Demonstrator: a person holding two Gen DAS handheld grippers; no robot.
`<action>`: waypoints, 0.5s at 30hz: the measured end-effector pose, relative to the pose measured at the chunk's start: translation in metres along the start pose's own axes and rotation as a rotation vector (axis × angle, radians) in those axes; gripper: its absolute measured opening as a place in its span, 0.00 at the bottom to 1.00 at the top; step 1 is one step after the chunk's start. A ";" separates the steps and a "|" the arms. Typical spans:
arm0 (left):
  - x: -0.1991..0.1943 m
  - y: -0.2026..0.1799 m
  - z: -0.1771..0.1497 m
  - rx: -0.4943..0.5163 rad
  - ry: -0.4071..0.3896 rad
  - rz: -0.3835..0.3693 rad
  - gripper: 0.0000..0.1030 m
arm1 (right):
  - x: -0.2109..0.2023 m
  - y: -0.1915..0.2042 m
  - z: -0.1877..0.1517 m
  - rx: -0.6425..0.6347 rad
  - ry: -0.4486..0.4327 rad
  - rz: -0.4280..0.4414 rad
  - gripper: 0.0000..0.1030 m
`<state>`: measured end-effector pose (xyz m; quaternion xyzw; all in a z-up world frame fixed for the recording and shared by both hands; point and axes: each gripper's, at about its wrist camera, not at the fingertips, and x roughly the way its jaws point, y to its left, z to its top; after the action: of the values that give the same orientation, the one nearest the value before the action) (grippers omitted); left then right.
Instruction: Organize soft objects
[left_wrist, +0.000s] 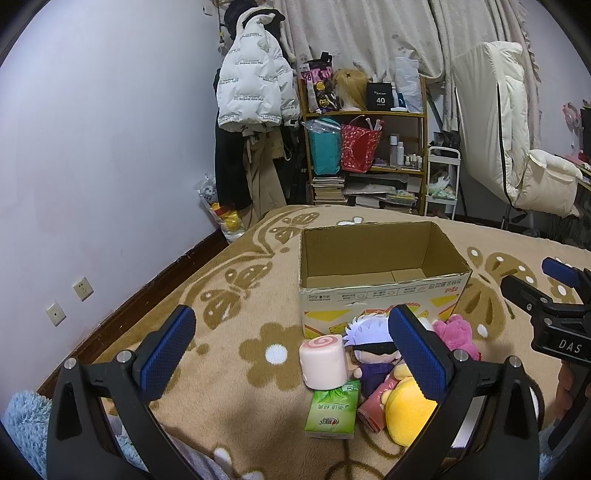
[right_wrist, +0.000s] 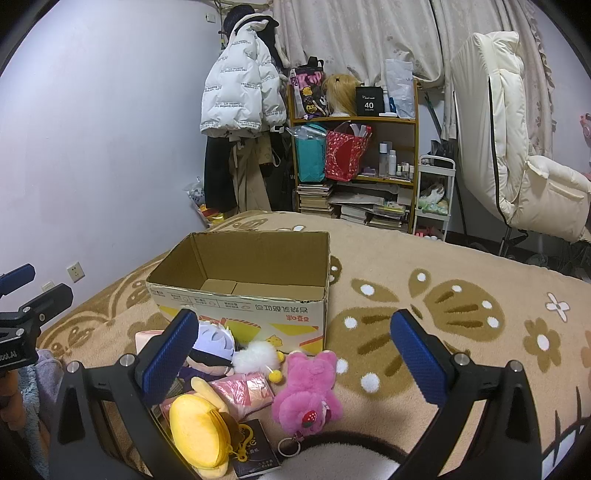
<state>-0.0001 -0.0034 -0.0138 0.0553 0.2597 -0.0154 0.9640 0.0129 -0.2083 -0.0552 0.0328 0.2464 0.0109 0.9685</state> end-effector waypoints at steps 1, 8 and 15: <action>0.000 0.000 0.000 0.002 -0.001 0.000 1.00 | 0.000 0.000 0.000 0.000 0.001 0.000 1.00; -0.001 -0.001 0.001 0.003 -0.002 0.000 1.00 | 0.000 0.000 0.000 -0.001 0.002 0.000 1.00; -0.003 0.000 0.004 -0.003 0.010 -0.012 1.00 | 0.000 0.004 -0.004 -0.016 0.009 0.021 1.00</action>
<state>-0.0006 -0.0043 -0.0089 0.0521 0.2649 -0.0205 0.9627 0.0108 -0.2043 -0.0582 0.0275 0.2501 0.0234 0.9675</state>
